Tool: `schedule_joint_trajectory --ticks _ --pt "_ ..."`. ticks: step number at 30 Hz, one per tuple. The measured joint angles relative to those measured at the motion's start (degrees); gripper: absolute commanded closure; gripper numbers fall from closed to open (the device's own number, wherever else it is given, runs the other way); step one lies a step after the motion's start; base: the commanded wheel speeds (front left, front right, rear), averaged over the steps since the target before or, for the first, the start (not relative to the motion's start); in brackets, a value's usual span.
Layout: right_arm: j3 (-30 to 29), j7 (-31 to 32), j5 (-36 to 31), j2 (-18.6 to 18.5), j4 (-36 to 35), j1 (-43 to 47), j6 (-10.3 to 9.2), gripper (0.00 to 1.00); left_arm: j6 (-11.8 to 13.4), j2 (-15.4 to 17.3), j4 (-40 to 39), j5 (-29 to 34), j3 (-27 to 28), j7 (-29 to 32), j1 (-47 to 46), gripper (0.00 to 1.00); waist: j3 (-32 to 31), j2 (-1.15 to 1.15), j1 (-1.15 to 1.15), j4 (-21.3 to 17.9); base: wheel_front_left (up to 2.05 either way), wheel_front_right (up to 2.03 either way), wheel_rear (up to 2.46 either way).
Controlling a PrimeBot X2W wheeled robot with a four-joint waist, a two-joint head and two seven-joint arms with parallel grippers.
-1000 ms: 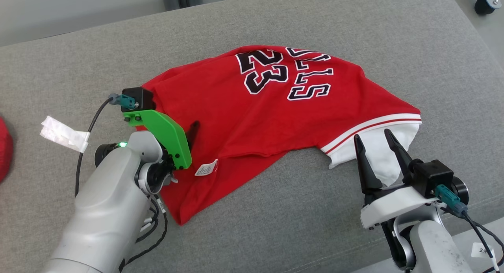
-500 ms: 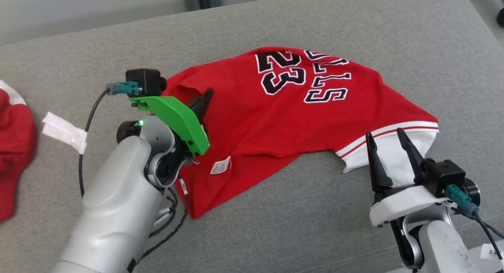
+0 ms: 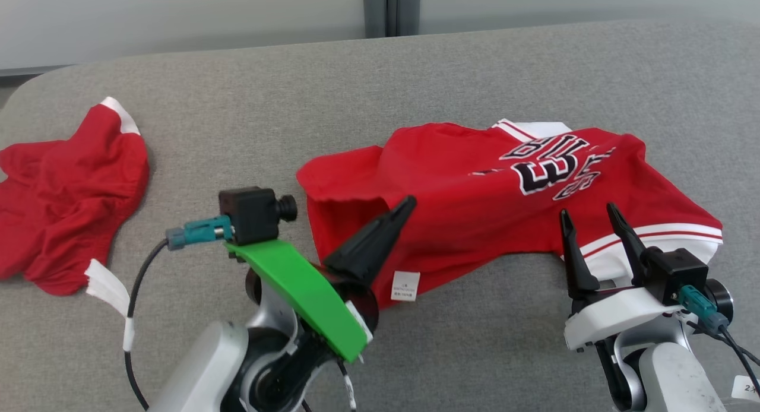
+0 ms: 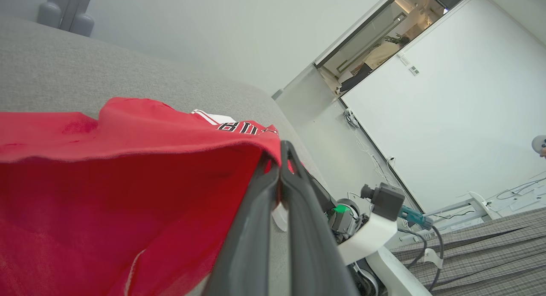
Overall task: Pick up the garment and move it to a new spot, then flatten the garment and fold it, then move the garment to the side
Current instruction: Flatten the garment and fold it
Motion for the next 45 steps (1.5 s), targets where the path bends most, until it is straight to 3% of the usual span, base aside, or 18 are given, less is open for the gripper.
schedule_joint_trajectory --ticks 4,7,8,9,10,15,18,26,32,42,43,44,45 --pt "0.13 0.25 -0.01 0.02 -0.24 0.01 0.00 0.00 2.54 0.65 -2.71 -0.60 -1.86 2.12 3.99 1.00 -0.73 0.00 0.00 1.26 0.00 0.00 0.00" --pt "0.16 0.26 0.00 0.01 -0.36 0.00 0.00 0.00 4.21 1.58 0.57 -0.05 -2.21 2.20 5.45 1.00 -0.84 0.00 0.00 1.66 0.00 0.00 0.00" --pt "0.23 0.25 0.00 0.01 -0.35 -0.01 0.00 0.00 4.53 2.22 2.42 0.86 -2.32 2.00 5.48 0.67 -0.77 0.00 0.00 1.67 0.00 0.00 0.00" --pt "0.33 0.26 0.00 0.02 -0.32 -0.01 0.00 0.00 4.94 2.88 4.87 2.87 -2.24 0.82 5.41 0.01 -0.69 0.00 0.00 1.65 0.00 0.00 0.00" --pt "0.52 0.25 0.02 0.00 -0.33 -0.02 0.00 0.00 5.23 3.48 7.54 4.86 -2.12 -0.41 5.15 0.00 -0.64 0.00 0.00 1.59 0.00 0.00 0.00" --pt "1.48 0.21 0.44 0.02 0.05 -0.31 0.00 0.00 5.79 4.95 19.84 10.63 -4.07 -2.09 3.31 0.00 -0.52 0.00 0.00 0.62 0.00 0.00 0.00" --pt "1.19 0.04 0.45 0.03 0.03 -0.32 0.00 0.00 5.19 3.44 22.08 8.32 -3.03 -2.20 3.27 0.00 -0.55 0.00 0.00 -0.23 0.00 0.00 0.00" --pt "1.53 0.00 0.45 0.00 -0.16 -0.29 0.00 0.00 7.11 5.38 27.08 10.58 0.93 -5.31 -3.19 0.00 -0.38 0.00 0.00 -1.96 0.00 0.00 0.00" --pt "2.68 -0.31 0.56 0.00 -0.24 -1.27 0.00 0.00 7.36 3.34 36.43 11.57 -0.41 -3.46 -9.60 0.00 0.76 0.00 0.00 -3.60 0.00 0.00 0.00" --pt "3.12 -1.38 1.18 -0.01 -0.03 -1.79 0.00 0.00 5.17 -0.14 49.11 11.52 -1.75 -1.92 -15.27 0.00 3.90 0.00 0.00 -6.84 0.00 0.00 0.00" --pt "3.08 -1.54 1.25 -0.01 0.00 -2.03 0.00 0.00 4.79 -0.27 49.90 11.52 -1.92 -1.91 -15.95 0.07 4.29 0.00 0.00 -7.10 0.00 0.00 0.00" --pt "3.05 -1.57 1.27 -0.01 -0.01 -2.33 0.00 0.00 4.26 -0.31 50.52 11.68 -2.24 -2.09 -16.76 0.68 4.69 0.00 0.00 -7.34 0.00 0.00 0.00" --pt "3.05 -1.74 1.36 0.00 -0.03 -2.47 0.00 0.00 3.76 -0.29 51.13 11.89 -2.44 -2.37 -17.45 1.00 5.10 0.00 0.00 -7.56 0.00 0.00 0.00"
